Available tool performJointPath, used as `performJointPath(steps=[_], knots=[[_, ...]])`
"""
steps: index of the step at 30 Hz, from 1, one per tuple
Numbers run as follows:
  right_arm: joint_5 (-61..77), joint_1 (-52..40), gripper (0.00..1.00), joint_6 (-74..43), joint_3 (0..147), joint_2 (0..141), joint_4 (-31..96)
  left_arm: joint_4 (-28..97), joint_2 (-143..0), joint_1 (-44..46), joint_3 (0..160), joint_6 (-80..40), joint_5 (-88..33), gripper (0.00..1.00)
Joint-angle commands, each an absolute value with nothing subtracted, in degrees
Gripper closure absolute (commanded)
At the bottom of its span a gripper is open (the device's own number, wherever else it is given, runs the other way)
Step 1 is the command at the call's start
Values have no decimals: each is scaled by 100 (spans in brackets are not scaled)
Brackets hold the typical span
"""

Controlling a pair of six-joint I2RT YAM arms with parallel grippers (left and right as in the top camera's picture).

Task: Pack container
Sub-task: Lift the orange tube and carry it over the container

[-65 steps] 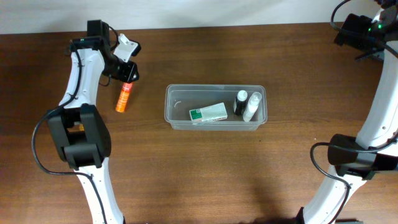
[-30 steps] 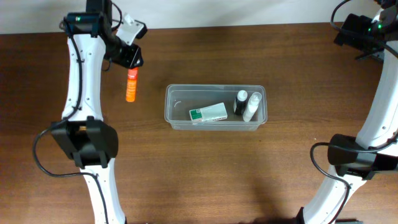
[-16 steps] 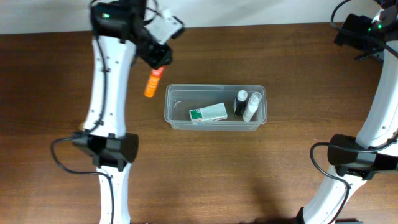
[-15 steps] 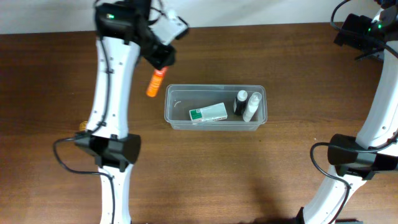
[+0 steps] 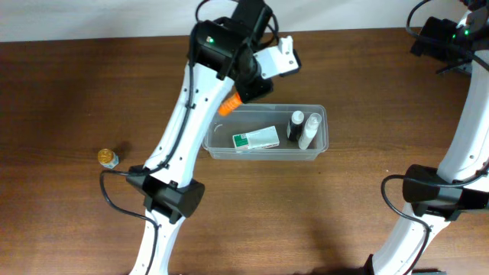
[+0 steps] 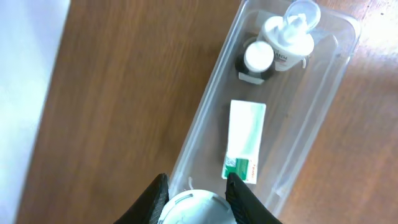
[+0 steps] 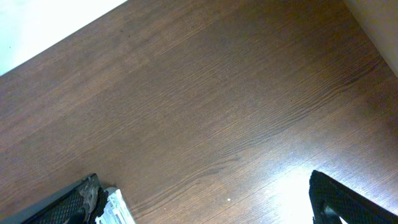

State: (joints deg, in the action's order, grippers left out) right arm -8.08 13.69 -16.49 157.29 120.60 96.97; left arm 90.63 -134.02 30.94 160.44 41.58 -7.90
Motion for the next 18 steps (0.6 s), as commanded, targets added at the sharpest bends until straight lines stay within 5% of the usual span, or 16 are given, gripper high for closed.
performJointPath(steps=[1,18], knots=[[-860,1391,2,-1675,15777,11996,9730,8895,-13428,3151,15788,4613,-637,80],[-860,1391,2,-1675,15777,11996,9732,7752,-13445,3179,14136,4639,-663,80]])
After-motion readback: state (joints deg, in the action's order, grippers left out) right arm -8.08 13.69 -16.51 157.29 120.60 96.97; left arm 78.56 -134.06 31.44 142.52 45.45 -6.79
